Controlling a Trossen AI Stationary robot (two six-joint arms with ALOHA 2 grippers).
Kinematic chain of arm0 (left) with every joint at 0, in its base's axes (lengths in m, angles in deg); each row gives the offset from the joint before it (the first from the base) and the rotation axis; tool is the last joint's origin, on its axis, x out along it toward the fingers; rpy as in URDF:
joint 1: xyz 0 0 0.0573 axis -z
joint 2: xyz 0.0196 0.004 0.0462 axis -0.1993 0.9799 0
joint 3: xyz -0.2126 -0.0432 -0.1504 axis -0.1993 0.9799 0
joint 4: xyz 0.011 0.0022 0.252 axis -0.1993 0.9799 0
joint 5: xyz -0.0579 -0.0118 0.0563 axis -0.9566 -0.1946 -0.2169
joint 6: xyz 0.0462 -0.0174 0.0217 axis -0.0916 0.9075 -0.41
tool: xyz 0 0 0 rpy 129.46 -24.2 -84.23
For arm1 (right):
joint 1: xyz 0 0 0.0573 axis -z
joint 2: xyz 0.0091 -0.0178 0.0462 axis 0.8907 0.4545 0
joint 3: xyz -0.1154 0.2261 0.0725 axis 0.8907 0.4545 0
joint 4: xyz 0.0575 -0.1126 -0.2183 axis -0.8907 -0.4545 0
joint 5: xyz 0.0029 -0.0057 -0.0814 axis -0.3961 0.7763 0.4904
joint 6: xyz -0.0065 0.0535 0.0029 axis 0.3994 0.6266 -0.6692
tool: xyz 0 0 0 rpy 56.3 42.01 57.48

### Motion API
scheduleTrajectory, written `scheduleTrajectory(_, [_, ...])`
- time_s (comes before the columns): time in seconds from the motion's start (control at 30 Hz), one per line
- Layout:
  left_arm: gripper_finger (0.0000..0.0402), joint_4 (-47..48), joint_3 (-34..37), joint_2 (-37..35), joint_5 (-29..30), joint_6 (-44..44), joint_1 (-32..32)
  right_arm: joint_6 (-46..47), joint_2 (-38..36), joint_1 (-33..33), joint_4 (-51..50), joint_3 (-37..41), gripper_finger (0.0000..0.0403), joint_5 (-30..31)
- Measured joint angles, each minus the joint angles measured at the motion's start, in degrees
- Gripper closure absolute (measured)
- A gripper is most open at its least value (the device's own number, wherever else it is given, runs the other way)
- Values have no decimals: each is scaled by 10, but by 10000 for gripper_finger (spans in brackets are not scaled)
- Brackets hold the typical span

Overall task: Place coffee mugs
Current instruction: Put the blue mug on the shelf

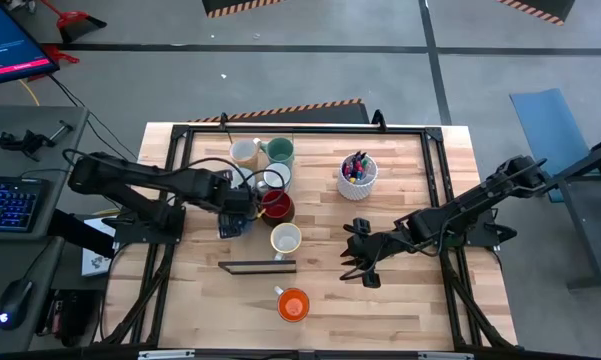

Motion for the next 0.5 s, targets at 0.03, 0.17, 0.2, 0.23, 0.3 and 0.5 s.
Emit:
scheduleTrajectory(0.03, [398, -1, 3, 1, 0, 0, -2, 0, 0, 0, 0, 0, 323, 0])
scheduleTrajectory(0.17, [398, -20, 9, 2, 0, 0, -9, 0, 0, 0, 0, 0, 323, 0])
scheduleTrajectory(0.2, [398, -25, 13, 2, 0, 0, -10, 0, 0, 0, 0, 0, 323, 0])
scheduleTrajectory(0.23, [398, -24, 15, 2, 0, 0, -12, 0, 0, 0, 0, 0, 323, 0])
scheduleTrajectory(0.3, [398, -26, 17, 2, 0, -1, -12, 0, 0, 0, 0, 0, 323, 0])
scheduleTrajectory(0.5, [398, -47, 17, 16, -3, -6, -12, 0, 0, 0, 0, 0, 323, 0])
